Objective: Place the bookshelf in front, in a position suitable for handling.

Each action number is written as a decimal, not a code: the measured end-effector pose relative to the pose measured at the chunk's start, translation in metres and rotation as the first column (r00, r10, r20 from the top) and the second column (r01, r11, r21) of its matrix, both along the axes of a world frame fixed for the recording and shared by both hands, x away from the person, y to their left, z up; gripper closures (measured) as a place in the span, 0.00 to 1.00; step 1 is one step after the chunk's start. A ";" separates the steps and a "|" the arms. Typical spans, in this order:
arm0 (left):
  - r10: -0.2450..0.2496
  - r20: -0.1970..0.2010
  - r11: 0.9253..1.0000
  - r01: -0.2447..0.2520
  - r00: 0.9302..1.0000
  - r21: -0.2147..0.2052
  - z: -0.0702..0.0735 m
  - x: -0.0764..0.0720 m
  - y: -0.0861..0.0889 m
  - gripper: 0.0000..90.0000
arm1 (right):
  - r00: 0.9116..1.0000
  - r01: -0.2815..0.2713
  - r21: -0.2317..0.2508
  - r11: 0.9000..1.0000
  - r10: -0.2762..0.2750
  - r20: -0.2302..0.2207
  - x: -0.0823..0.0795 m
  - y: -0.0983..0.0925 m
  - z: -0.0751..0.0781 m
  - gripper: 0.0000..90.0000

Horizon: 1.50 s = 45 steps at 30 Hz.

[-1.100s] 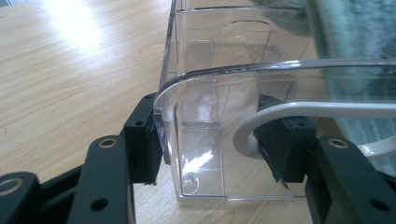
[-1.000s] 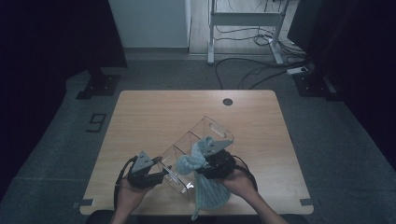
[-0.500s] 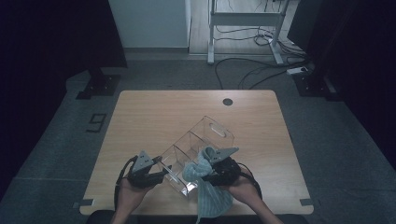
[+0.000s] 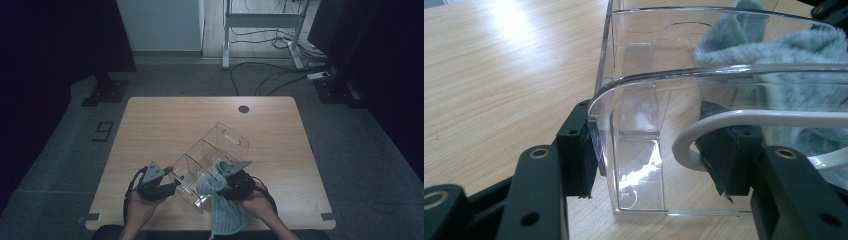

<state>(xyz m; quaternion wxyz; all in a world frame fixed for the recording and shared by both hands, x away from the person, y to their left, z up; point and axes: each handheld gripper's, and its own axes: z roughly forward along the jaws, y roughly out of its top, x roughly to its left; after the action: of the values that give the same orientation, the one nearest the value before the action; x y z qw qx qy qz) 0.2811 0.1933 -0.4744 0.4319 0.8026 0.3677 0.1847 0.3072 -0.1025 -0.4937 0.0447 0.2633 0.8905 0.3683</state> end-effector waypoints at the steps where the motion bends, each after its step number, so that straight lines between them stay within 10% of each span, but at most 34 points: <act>1: 0.001 0.000 1.000 -0.001 1.000 0.000 0.000 0.000 0.000 0.50 | 1.000 0.000 -0.010 1.000 0.000 -0.003 0.001 0.001 -0.003 0.65; 16: 0.003 0.011 1.000 -0.003 1.000 -0.006 -0.001 0.002 0.001 0.50 | 1.000 0.009 -0.086 0.996 -0.011 -0.015 0.006 0.008 -0.034 0.65; 34: -0.017 0.042 1.000 0.018 0.999 -0.019 0.001 -0.001 0.008 0.49 | 0.999 0.034 -0.102 0.994 -0.035 0.000 0.015 0.008 -0.034 0.64; 45: -0.008 0.044 1.000 0.009 0.999 -0.024 -0.001 0.000 0.008 0.50 | 1.000 0.024 -0.071 0.997 -0.023 0.016 0.000 -0.012 -0.007 0.64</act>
<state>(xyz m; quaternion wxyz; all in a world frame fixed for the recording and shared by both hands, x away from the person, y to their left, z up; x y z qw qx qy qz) 0.2811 0.2012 -0.4749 0.4502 0.7947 0.3568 0.1961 0.3072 -0.1150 -0.5012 0.0650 0.2693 0.8996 0.3376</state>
